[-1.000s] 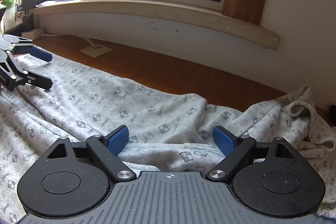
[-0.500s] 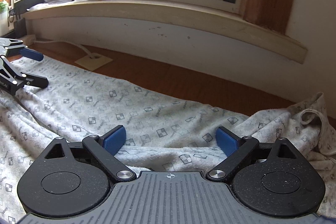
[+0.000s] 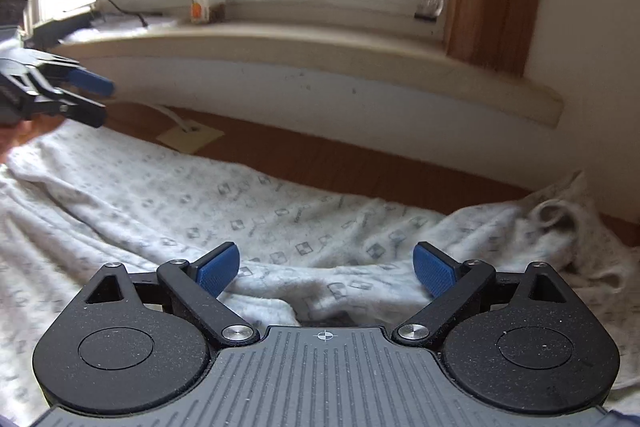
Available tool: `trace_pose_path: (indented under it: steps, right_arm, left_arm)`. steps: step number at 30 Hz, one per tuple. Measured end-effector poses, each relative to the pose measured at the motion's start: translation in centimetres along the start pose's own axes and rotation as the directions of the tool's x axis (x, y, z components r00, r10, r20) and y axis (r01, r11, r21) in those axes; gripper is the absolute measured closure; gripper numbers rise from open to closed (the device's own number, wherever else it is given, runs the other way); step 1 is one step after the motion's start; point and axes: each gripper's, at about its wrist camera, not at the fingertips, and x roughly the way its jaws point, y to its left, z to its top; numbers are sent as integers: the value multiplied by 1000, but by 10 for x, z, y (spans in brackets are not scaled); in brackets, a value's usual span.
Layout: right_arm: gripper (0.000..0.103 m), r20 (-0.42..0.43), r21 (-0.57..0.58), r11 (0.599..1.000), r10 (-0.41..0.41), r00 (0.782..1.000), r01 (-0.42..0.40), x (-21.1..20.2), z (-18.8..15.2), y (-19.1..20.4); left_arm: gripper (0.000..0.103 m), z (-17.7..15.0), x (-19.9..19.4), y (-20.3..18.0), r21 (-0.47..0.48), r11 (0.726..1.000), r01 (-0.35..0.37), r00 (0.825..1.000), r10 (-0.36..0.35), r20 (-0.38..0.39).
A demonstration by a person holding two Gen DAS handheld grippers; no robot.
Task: Fold clothes
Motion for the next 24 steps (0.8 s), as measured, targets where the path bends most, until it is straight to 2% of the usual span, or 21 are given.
trace_pose_path:
  steps: [4,7,9,11,12,15,17,18,19,20,24]
  right_arm:
    - [8,3,-4,994,-111,994,111,-19,13,-35]
    - [8,-30,47,979,-197,980,198,-7,22,-78]
    - [13,-74,99,965,-235,969,242,9,25,-107]
    - [43,-113,152,958,-228,967,244,26,26,-132]
    - [46,-119,168,955,-226,967,244,29,26,-139]
    - [46,-94,187,944,-259,961,273,14,26,-142]
    - [65,-78,199,936,-281,956,292,4,26,-144]
    - [71,-70,205,931,-292,954,301,-1,26,-145]
    - [85,-63,212,927,-303,951,310,-6,26,-146]
    - [92,-55,218,922,-314,948,319,-12,26,-147]
    - [93,-24,245,903,-358,933,353,-32,26,-151]
  left_arm:
    - [0,-1,14,13,10,1000,28,999,-28,21]
    - [0,-11,27,22,-7,998,69,997,-69,18]
    - [0,-20,29,26,0,996,89,995,-89,41]
    - [0,-27,31,27,3,995,99,994,-99,44]
    - [0,-28,33,27,6,994,111,993,-111,30]
    - [0,-29,33,27,7,991,131,991,-131,24]
    - [0,-29,35,29,-8,992,127,992,-127,12]
    - [0,-29,36,30,-16,992,124,992,-124,8]
    - [0,-29,36,31,-22,992,121,993,-121,8]
    - [0,-29,35,32,-26,992,120,993,-119,14]
    - [0,-31,27,34,-29,991,127,991,-125,56]
